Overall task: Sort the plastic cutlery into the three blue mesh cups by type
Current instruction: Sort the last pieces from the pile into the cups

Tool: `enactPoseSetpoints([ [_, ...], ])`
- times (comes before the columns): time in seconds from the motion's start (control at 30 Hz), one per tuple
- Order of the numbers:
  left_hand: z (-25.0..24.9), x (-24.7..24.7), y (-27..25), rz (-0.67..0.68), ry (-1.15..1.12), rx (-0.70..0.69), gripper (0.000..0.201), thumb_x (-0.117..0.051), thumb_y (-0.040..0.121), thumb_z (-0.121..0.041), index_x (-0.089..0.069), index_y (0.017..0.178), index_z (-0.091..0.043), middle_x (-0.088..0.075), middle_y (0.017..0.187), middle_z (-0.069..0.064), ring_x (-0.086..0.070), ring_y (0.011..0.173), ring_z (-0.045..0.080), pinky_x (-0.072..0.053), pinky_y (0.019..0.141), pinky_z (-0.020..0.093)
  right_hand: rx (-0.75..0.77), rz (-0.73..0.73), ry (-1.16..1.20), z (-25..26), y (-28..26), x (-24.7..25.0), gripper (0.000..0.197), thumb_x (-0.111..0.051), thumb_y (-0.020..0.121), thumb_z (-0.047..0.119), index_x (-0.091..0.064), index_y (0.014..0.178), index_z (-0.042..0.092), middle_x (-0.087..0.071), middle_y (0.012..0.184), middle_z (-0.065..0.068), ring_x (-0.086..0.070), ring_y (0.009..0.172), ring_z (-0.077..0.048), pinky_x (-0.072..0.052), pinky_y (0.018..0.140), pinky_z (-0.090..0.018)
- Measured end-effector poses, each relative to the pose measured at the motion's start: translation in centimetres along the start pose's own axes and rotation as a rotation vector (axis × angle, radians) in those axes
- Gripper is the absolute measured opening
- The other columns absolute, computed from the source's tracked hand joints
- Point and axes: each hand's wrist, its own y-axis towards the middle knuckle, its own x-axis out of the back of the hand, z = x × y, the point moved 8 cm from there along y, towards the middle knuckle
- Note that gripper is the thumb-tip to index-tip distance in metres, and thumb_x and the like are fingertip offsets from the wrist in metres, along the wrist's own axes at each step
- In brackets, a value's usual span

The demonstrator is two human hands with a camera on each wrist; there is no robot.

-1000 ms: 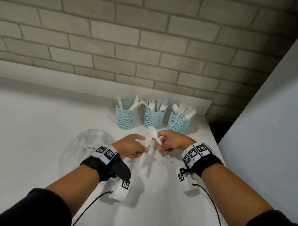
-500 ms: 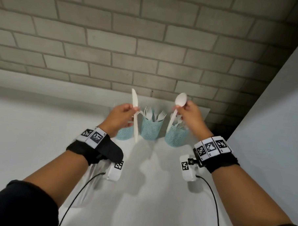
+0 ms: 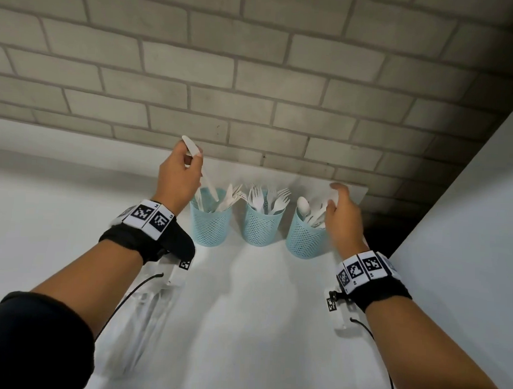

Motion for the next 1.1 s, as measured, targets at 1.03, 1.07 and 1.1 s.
enactPoseSetpoints([
  [1.03, 7.4, 5.7, -8.1, 0.516, 0.931, 0.385, 0.064, -0.061, 0.084, -0.048, -0.043, 0.134, -0.013, -0.044, 0.140, 0.009, -0.042, 0.128, 0.027, -0.035, 0.104, 0.034, 0.263, 0.034, -0.063, 9.0, -5.3, -2.8, 0.045, -0.057, 0.084, 0.006, -0.050, 0.128, 0.013, -0.037, 0.139, -0.016, -0.031, 0.128, -0.033, -0.027, 0.104, -0.043],
  [1.07, 7.6, 6.4, -9.0, 0.533, 0.949, 0.410, 0.070, -0.061, 0.082, -0.052, -0.040, 0.136, -0.012, -0.043, 0.140, 0.010, -0.044, 0.127, 0.027, -0.037, 0.103, 0.035, 0.289, 0.047, -0.016, 9.8, -5.7, -3.3, 0.046, -0.056, 0.085, 0.005, -0.049, 0.130, 0.011, -0.036, 0.140, -0.017, -0.032, 0.128, -0.033, -0.027, 0.105, -0.042],
  [1.1, 7.9, 7.1, -9.8, 0.545, 0.963, 0.441, 0.076, -0.062, 0.080, -0.056, -0.038, 0.137, -0.012, -0.043, 0.139, 0.010, -0.045, 0.126, 0.028, -0.038, 0.101, 0.035, 0.323, 0.062, 0.022, 10.8, -6.1, -3.9, 0.046, -0.055, 0.086, 0.006, -0.047, 0.131, 0.010, -0.035, 0.140, -0.017, -0.033, 0.129, -0.033, -0.027, 0.107, -0.041],
])
